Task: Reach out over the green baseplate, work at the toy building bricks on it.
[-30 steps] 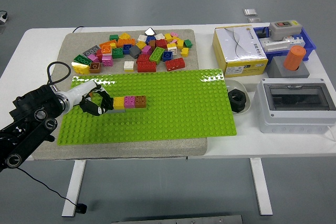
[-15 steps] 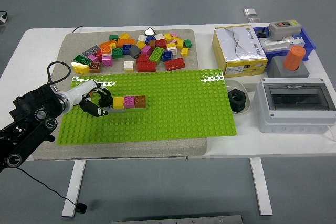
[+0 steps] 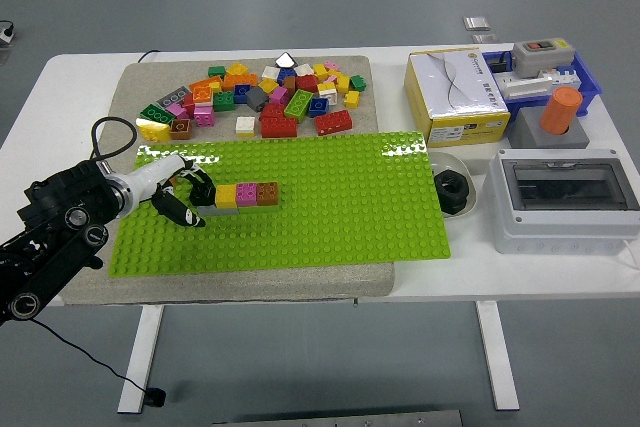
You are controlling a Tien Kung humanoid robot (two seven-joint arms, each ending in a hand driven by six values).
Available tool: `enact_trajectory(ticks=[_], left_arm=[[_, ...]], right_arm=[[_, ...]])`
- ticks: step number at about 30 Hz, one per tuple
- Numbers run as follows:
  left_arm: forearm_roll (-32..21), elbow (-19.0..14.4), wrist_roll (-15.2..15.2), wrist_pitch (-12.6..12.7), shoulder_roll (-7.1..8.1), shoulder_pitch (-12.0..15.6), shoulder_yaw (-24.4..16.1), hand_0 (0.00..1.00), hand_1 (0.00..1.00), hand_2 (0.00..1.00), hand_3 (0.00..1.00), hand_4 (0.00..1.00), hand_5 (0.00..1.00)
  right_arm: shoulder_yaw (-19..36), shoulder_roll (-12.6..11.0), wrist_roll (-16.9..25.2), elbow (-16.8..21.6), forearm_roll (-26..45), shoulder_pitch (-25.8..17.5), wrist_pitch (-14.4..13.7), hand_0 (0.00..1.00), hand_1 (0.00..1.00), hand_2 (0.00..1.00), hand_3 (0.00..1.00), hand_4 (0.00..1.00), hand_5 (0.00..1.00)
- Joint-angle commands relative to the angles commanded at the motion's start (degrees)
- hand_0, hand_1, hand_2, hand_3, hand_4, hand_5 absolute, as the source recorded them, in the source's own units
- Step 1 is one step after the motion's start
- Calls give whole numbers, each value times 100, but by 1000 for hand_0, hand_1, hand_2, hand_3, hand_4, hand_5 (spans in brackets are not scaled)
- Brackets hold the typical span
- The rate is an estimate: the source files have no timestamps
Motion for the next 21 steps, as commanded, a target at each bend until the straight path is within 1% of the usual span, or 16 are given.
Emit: enact_trajectory(ticks=[4,10,11,15,16,17,21], left_arm=[[98,-31,-54,45,58,-34,-25,220,44,798,730,904,2],[293,-218,-112,108,249,-96,-57,220,45,801,729,906,2],[355,-277,-108,118,293,-96,-65,220,44,808,641,909,2],[689,-666,-63,153,558,-73,-86,220,44,808,641,909,2],[792,-799,-41,160,643,-64,-85,220,44,808,641,909,2],[860,-897,-25,165,700,-58,-81,218,47,814,588,935,2],[1127,-1260,66,152,905,-38,-25,218,47,814,588,935,2]], right_arm=[[-7,0,-3,0,2,-4,1,631,476,623,719,767,896],[-16,2,-8,0,8,-13,2,631,476,623,718,767,896],[-16,3,-10,0,5,-14,3,631,476,623,718,766,896],[-16,7,-13,0,10,-30,5,631,476,623,718,766,896],[-9,8,-14,0,6,-36,5,631,476,623,718,766,896],[2,8,-17,0,-6,-40,5,631,476,623,717,767,895],[69,12,-38,0,-84,-51,5,631,476,623,717,767,895]])
